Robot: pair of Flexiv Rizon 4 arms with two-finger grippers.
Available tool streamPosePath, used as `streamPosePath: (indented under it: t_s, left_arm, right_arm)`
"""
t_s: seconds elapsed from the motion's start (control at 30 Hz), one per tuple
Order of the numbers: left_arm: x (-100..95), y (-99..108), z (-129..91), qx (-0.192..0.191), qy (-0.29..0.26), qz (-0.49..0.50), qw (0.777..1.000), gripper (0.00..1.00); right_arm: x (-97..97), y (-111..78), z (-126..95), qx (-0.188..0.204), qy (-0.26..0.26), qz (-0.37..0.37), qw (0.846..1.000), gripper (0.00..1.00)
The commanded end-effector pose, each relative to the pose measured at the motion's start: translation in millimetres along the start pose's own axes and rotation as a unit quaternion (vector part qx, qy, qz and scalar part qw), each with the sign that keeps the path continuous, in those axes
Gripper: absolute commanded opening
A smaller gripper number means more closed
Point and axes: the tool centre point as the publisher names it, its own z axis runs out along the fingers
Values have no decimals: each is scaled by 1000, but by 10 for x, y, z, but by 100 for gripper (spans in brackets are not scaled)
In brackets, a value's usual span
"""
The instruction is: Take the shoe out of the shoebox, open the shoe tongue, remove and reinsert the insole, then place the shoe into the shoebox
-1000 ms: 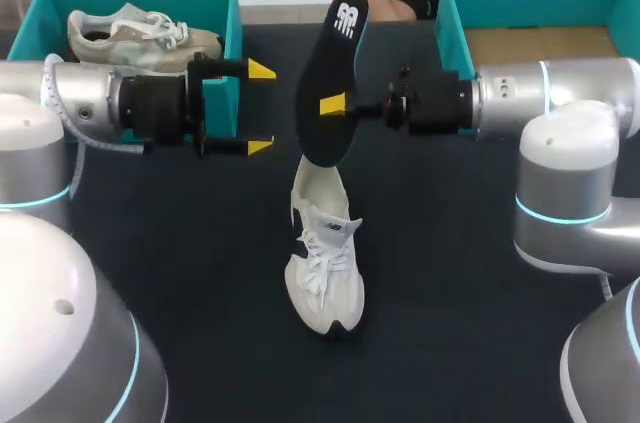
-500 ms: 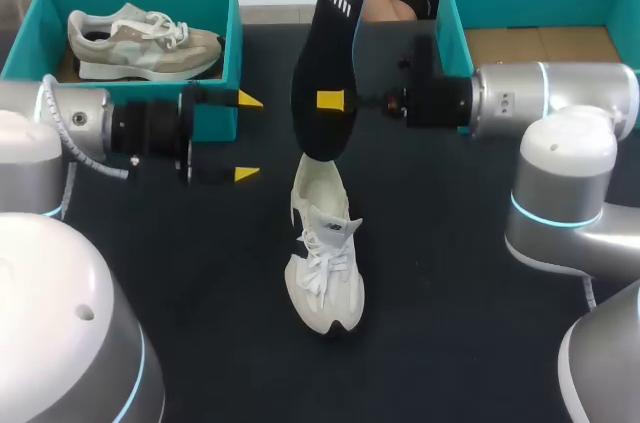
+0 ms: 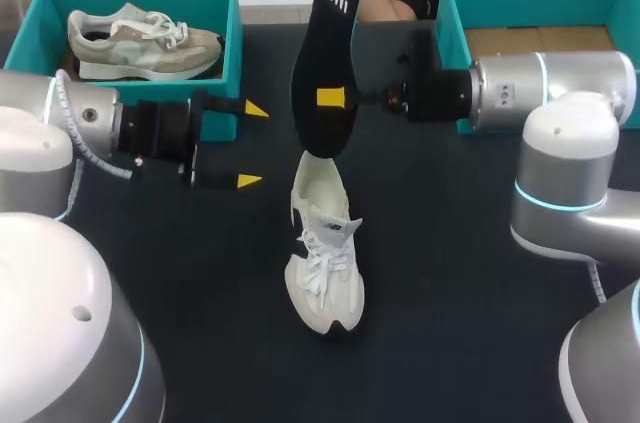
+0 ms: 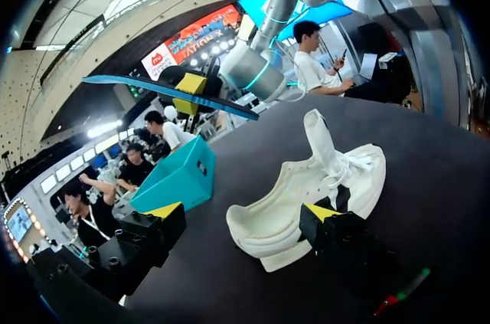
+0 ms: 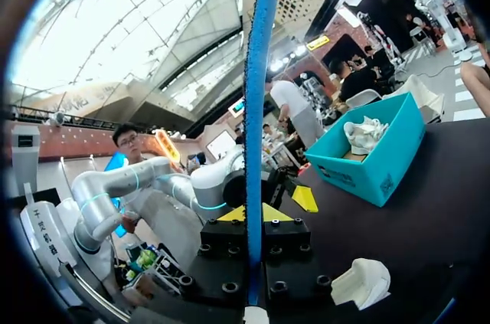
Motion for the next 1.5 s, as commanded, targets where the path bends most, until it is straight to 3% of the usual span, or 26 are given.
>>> streamPosePath:
  t_s: [0.03,0.17,0.3,0.53,0.8,1.03,1.3,1.5]
  left_arm:
    - [5,-8,-1,-1,0,0,1000,100]
    - [28,6,27,-22,26,-4,999,100]
    - [113,86,38,-32,42,-11,999,100]
    - [272,289,86,-49,58,-19,997,100]
    - [322,515,201,-64,74,-27,995,100]
    - [335,476,229,-91,94,-26,991,100]
    - [333,366,246,-130,111,-7,985,100]
    - [303,356,301,-128,108,-16,986,100]
  right_arm:
    - [2,-4,21,0,-1,0,1000,0]
    - [2,-4,21,0,-1,0,1000,0]
    - [-81,-20,-12,6,-11,-67,998,0]
    - [-296,-110,-42,10,-11,-122,992,0]
    - [-569,-297,80,32,2,-125,992,0]
    - [-724,-456,217,64,16,-108,992,0]
    - [-749,-551,179,69,15,-110,991,0]
    - [-766,-599,153,73,10,-108,991,0]
